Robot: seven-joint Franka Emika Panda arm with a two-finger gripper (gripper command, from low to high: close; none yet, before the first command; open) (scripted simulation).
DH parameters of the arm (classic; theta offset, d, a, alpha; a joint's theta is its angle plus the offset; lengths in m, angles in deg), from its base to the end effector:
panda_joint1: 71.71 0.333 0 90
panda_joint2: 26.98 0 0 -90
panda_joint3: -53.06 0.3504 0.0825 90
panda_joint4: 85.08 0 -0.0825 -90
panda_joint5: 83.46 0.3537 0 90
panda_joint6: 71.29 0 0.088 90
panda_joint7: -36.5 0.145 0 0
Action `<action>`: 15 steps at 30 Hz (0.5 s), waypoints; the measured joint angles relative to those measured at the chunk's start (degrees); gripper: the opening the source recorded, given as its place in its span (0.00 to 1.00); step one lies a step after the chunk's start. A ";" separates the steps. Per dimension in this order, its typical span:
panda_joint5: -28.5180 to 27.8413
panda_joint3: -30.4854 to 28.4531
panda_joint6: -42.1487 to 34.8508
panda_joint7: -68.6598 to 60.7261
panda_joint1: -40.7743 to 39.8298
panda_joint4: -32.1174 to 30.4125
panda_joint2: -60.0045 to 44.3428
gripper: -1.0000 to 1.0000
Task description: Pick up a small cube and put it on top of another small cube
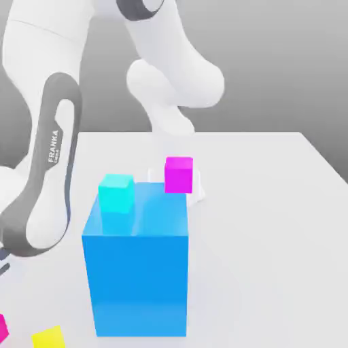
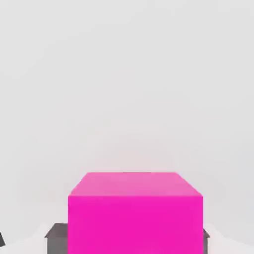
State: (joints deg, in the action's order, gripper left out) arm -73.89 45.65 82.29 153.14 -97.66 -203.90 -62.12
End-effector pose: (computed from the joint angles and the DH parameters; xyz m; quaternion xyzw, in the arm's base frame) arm 0.4884 -0.3245 0.1478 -0.1974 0.9803 -0.0011 0.0010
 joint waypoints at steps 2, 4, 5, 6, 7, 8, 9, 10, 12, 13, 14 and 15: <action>-0.41 -0.47 -1.56 0.32 0.35 -0.47 1.98 0.00; -1.27 -1.22 -4.32 0.93 0.90 -1.31 5.58 0.00; -1.80 -1.47 -5.77 1.01 1.18 -1.82 7.58 0.00; -2.42 -1.29 -7.10 0.16 1.46 -2.51 9.64 0.00; -3.03 -0.96 -8.38 -1.03 1.74 -3.26 11.74 0.00; -3.62 -0.58 -9.65 -2.37 2.02 -4.03 13.84 0.00; -4.16 -0.17 -10.92 -3.81 2.33 -4.81 15.95 0.00; -4.70 0.29 -12.19 -5.25 2.60 -5.60 18.06 0.00; -5.54 1.20 -14.74 -8.41 3.19 -7.18 22.27 0.00; -5.97 1.84 -15.99 -9.97 3.30 -7.97 24.37 0.00; -6.28 2.32 -17.28 -11.62 3.59 -8.76 26.46 0.00; -6.56 2.75 -18.56 -13.30 4.06 -9.54 28.55 0.00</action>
State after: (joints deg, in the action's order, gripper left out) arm -80.45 48.41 63.72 139.84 -93.61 -213.44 -33.57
